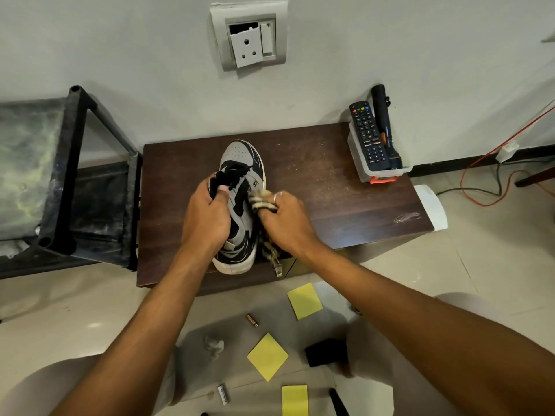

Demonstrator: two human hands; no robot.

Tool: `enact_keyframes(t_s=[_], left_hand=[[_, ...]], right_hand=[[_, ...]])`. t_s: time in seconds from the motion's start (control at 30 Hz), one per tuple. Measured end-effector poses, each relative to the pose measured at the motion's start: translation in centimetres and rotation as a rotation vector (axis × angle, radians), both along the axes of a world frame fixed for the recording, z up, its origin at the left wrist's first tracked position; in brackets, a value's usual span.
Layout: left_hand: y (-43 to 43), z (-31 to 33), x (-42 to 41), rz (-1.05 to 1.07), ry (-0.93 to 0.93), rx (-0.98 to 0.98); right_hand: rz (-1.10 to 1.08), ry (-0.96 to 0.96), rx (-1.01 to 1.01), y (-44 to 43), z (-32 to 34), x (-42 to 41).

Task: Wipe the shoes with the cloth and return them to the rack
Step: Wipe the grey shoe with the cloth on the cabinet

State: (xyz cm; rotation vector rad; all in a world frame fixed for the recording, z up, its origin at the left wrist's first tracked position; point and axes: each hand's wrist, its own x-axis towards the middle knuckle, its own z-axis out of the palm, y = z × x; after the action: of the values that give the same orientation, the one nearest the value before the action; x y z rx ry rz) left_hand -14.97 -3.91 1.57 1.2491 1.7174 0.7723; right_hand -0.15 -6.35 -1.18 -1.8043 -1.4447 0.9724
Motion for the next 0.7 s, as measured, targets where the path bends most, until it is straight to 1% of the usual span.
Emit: enact_keyframes(t_s=[0.1, 0.13, 0.17, 0.23, 0.3, 0.4, 0.47, 0.53, 0.63, 0.7], left_hand=[[0.1, 0.1, 0.2, 0.002, 0.01, 0.0], [0.1, 0.2, 0.2, -0.008, 0.02, 0.0], [0.1, 0.2, 0.3, -0.018, 0.031, -0.002], [0.1, 0.1, 0.2, -0.036, 0.038, -0.004], [0.2, -0.2, 0.0, -0.033, 0.022, 0.002], [0.3, -0.2, -0.1, -0.013, 0.023, -0.002], [0.2, 0.0, 0.0, 0.002, 0.033, 0.004], [0.2, 0.3, 0.3, 0.019, 0.038, 0.007], [0.2, 0.2, 0.3, 0.031, 0.023, 0.021], [0.2, 0.2, 0.3, 0.024, 0.026, 0.02]], right_hand=[[0.034, 0.124, -0.121, -0.9, 1.5, 1.0], [0.007, 0.143, -0.113, -0.5, 1.8, 1.2], [-0.032, 0.135, -0.061, 0.3, 1.8, 1.3], [-0.094, 0.065, 0.06, 1.9, 1.6, 1.0], [-0.059, 0.028, 0.073, 2.9, 0.9, 0.4], [0.012, 0.018, 0.004, 2.4, 0.2, 0.0], [0.04, 0.063, -0.013, 1.0, 0.4, -0.1], [0.029, 0.148, -0.041, -0.5, 0.8, -0.4], [0.016, 0.25, -0.16, -3.3, 1.7, -0.9], [0.026, 0.275, -0.251, -4.2, 2.4, -0.7]])
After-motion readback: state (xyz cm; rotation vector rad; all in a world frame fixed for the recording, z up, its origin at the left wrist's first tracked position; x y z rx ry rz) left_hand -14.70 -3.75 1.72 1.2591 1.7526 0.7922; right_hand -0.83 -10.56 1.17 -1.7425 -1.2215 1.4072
